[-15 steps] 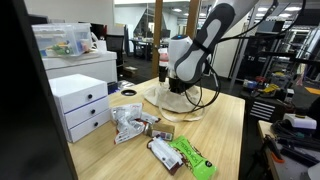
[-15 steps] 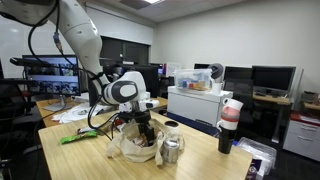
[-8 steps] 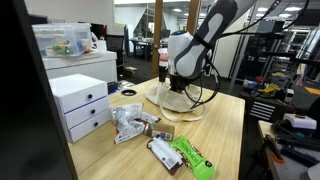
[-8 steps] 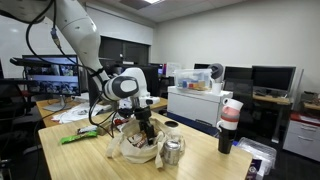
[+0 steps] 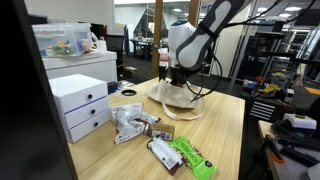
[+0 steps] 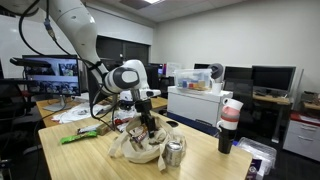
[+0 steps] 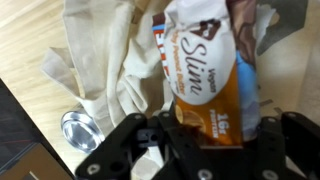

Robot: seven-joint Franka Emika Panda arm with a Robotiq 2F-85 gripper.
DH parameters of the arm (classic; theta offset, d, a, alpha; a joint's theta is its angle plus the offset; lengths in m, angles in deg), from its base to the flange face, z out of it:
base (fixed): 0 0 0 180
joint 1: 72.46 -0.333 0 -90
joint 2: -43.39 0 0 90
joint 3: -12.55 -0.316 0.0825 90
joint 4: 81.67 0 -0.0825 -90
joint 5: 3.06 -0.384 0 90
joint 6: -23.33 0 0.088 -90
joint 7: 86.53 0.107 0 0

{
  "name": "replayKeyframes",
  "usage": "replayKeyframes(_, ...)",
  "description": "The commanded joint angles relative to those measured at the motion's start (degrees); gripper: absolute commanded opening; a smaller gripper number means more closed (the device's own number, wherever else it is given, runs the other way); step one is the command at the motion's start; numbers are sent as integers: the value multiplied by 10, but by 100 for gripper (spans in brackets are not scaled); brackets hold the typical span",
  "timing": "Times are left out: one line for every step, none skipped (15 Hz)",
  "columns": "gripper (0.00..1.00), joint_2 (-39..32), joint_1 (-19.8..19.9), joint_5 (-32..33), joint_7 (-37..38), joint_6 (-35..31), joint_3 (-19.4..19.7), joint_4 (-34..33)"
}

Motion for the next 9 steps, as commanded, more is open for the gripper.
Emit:
replayKeyframes(7, 56, 5, 34, 19, 33, -4, 23)
replayKeyframes(7, 63, 7, 38, 19, 40, -8, 24)
replayKeyframes(7, 71, 10, 40, 18, 45, -11, 24)
replayKeyframes(7, 77, 12, 41, 18, 51, -15, 25)
replayKeyframes(7, 84, 15, 43, 18, 54, -18, 26)
replayKeyframes(7, 90, 18, 46, 20, 56, -21, 26)
replayKeyframes(7, 94, 21, 47, 20, 58, -25, 26)
replayKeyframes(7, 99, 24, 48, 20, 60, -28, 26)
replayKeyframes(7, 103, 28, 47, 18, 64, -32, 25)
